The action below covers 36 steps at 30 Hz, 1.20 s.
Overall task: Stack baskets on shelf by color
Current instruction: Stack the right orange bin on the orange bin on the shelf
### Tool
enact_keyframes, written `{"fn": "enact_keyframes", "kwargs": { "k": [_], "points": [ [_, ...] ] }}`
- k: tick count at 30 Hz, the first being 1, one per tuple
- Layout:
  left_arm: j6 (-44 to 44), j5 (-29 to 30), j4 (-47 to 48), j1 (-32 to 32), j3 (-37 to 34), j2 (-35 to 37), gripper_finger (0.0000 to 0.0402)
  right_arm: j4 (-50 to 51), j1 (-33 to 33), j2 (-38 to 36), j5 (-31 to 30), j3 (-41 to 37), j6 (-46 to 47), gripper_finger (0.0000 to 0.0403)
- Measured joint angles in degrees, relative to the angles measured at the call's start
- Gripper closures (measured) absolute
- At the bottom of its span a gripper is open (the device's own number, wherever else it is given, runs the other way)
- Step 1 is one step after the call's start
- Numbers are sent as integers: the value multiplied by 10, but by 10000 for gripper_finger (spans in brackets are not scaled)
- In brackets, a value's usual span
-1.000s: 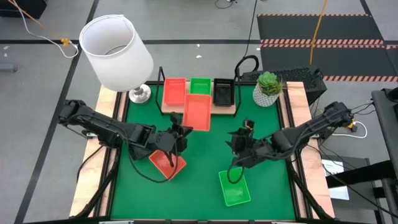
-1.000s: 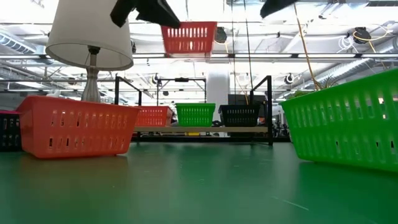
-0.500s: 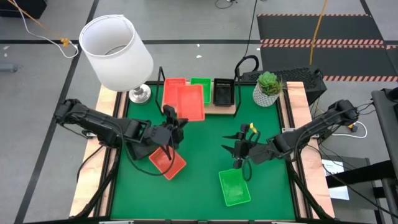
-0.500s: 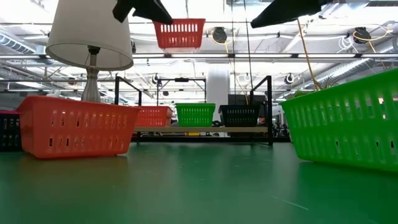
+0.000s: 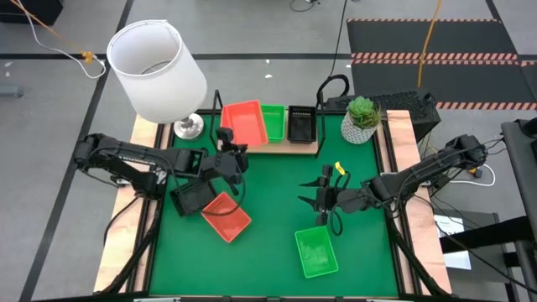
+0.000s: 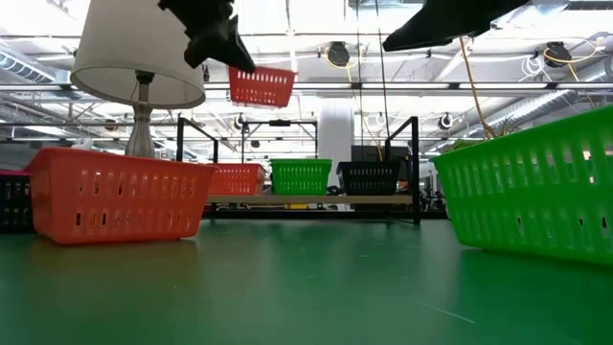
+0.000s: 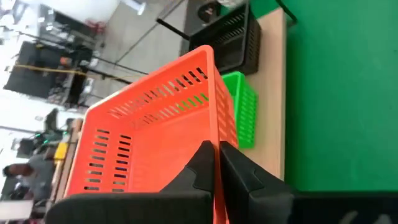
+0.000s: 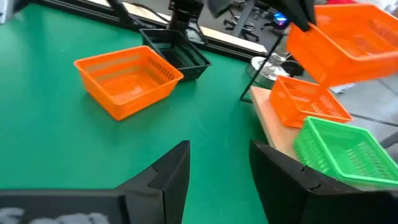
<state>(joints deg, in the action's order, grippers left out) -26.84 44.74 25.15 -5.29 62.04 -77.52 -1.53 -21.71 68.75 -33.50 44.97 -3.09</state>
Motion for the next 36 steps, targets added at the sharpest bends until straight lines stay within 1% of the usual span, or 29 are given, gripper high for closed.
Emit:
{"fn": "enact_keyframes", "kwargs": {
  "k": [3,6,8,10,13,18,23,26,31,36],
  "points": [
    [-31,-43,7,26,0,0,392,0,0,0,7,0,0,243],
    [-72,-60,9,51,0,0,385,4,-1,0,8,0,0,243],
    [-85,-79,18,69,0,5,390,9,-1,0,8,0,-1,243],
    [-83,-113,20,91,0,9,394,12,-1,0,8,0,-1,243],
    [-65,-159,32,124,-1,16,391,19,-1,0,8,0,-1,243],
    [-90,-186,27,158,-1,17,395,33,-1,0,8,0,0,243],
    [-101,-236,27,201,-1,17,391,39,-1,0,8,0,3,243],
    [-117,-260,26,214,-1,17,395,40,-1,0,8,0,3,243],
    [-137,-292,23,243,-1,17,391,43,-1,0,8,0,3,243],
    [-131,-363,3,260,-1,17,395,50,-1,0,8,0,3,243]
  ]
}}
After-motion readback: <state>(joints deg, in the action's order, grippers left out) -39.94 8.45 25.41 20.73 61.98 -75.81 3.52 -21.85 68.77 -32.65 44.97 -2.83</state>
